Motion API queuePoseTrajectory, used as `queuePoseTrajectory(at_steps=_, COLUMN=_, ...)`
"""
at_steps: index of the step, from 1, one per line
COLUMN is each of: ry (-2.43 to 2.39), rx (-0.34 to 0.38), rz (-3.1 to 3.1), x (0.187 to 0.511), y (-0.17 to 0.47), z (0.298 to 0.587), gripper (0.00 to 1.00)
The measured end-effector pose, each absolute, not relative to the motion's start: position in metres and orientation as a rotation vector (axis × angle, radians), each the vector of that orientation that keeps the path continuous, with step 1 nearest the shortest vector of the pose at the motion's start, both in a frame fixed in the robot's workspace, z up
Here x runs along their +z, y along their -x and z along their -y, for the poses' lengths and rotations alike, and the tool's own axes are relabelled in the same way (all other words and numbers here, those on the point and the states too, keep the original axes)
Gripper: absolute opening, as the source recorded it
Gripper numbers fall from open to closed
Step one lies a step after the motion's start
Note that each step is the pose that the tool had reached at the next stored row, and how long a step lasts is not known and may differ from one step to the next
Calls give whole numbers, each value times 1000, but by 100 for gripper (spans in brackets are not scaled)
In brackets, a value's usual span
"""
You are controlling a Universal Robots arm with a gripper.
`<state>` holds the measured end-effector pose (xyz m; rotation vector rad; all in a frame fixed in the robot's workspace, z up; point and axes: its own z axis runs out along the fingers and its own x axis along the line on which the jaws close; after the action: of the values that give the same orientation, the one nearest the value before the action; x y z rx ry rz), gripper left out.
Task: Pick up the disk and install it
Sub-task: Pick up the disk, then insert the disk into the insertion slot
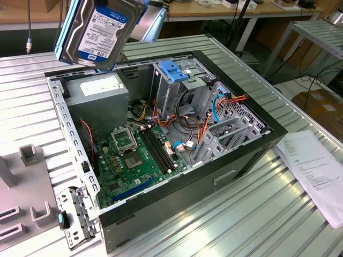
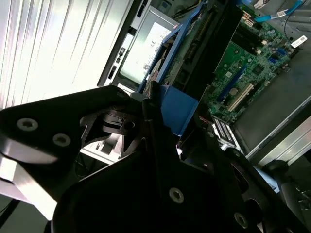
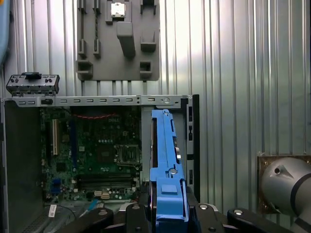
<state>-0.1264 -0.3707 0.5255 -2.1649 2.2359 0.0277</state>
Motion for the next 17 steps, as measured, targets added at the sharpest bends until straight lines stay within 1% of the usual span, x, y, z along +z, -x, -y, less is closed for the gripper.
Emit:
queuePoseTrajectory(at_steps=5, ry=2165, rx=28, rz=-2236, x=525, y=108, z=371, gripper=37)
queuePoseTrajectory(at_steps=17, ry=2165, rx=28, rz=-2236, x=525, y=107, z=372, gripper=37)
